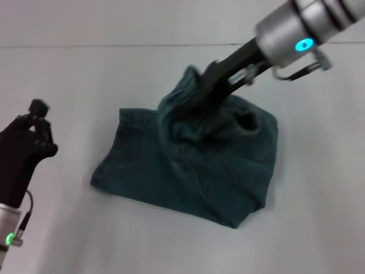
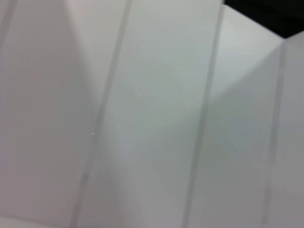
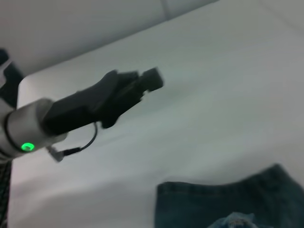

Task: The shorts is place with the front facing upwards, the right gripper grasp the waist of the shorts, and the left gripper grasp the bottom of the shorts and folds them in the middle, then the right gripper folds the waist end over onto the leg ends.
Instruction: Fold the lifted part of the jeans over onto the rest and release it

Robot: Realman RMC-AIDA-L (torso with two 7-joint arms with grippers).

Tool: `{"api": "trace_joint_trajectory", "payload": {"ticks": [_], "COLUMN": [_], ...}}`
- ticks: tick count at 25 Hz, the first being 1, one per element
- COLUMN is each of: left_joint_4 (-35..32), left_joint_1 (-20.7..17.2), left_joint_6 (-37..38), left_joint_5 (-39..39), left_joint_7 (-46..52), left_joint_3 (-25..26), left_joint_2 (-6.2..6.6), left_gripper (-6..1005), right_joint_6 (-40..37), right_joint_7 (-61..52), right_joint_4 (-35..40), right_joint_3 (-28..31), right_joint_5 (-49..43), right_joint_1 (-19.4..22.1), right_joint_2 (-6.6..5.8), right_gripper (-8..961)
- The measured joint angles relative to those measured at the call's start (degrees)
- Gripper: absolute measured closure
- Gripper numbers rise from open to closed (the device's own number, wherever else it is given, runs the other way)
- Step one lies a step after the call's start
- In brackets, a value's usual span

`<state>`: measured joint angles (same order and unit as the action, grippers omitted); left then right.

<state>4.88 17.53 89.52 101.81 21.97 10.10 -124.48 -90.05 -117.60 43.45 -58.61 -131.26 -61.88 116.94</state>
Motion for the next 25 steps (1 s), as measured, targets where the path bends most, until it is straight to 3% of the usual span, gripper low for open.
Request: {"api": "trace_joint_trajectory", "payload": {"ticks": [5, 9, 15, 20, 25], "left_joint_4": [-0.77, -0.72, -0.64, -0.70, -0.52], "left_joint_1": [-2.74, -3.57, -3.60, -2.74, -1.89], "left_joint_6": [-0.02, -0.53, -0.87, -1.80, -3.03], "left_joint_5": [-0.03, -0.04, 0.03, 0.24, 0.37], "left_joint_7": [0.07, 0.08, 0.09, 0.09, 0.09], "left_joint_3": [0.86, 0.97, 1.01, 0.77, 0.55], "left_joint_2": [-0.13, -0.15, -0.15, -0.14, -0.07], "left_gripper": [997, 997, 997, 997, 997], "right_joint_6": [3.38, 7.63, 9.23, 8.75, 6.60], "right_joint_7": [-0.28, -1.54, -1.30, -1.29, -2.27], "right_joint_4": [-2.25, -6.45, -7.50, -6.88, -4.80], "right_joint_3": [-4.18, -7.83, -8.91, -8.96, -8.71], "right_joint_5": [-0.31, -0.47, -0.39, -0.28, -0.28], "right_joint_1": [-4.02, -6.49, -6.93, -6.73, -6.59], "right_joint_2": [2.49, 2.78, 2.92, 2.84, 2.66], "right_gripper": [848, 839, 656, 408, 299]}}
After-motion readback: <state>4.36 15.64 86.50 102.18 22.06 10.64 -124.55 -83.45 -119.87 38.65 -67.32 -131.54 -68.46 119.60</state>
